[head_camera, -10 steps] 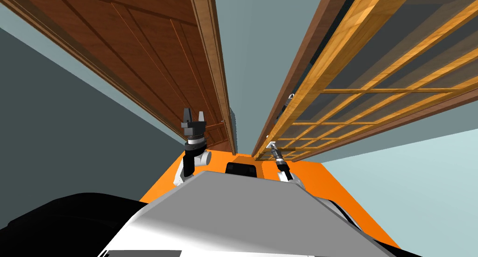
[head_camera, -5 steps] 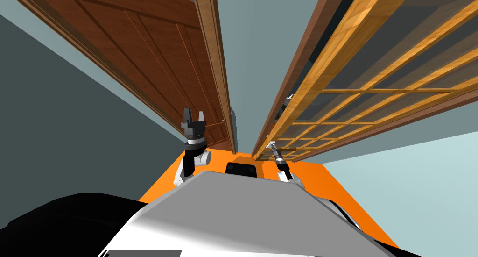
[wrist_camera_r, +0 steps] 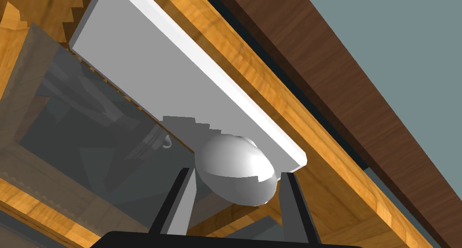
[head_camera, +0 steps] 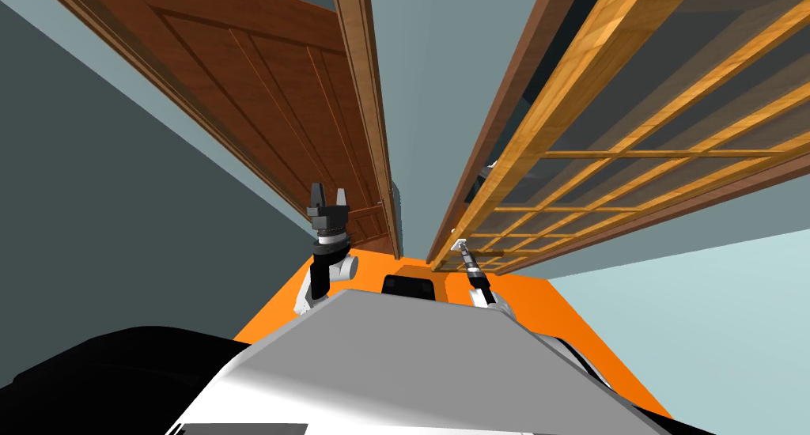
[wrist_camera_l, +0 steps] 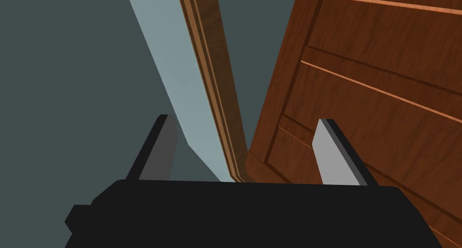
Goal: Pull the door open
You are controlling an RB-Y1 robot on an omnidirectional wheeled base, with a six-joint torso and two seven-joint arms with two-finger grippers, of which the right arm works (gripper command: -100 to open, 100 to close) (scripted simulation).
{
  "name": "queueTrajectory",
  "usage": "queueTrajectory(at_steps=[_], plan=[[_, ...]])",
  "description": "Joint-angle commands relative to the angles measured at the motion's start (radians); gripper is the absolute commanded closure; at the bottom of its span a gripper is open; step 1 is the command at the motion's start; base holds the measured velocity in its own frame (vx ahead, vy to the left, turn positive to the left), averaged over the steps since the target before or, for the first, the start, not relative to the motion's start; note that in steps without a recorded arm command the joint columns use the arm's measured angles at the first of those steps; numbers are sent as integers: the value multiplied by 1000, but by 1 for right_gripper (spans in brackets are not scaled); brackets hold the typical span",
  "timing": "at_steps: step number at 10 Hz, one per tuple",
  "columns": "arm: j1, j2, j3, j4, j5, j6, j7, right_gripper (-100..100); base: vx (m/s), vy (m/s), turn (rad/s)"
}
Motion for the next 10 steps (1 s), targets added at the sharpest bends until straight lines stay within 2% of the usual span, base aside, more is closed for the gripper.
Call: queueTrajectory(at_steps=[1,4,5,6,7,8,9,10], plan=[[2,4,8,-4,-15,4,-50,100,-56,-33,76],[1,5,12,-6,-26,7,-109,100,-39,-21,31],[1,5,17,-8,-37,10,-146,100,-31,-20,58],[1,5,17,-8,-37,10,-150,100,-26,-19,30],[1,6,21,-10,-48,12,-189,100,-29,-22,55],[1,6,21,-10,-48,12,-191,100,-23,-20,27],[1,7,25,-13,-58,15,-231,100,-32,-20,45],[1,7,25,-13,-58,15,-232,100,-30,-16,29]])
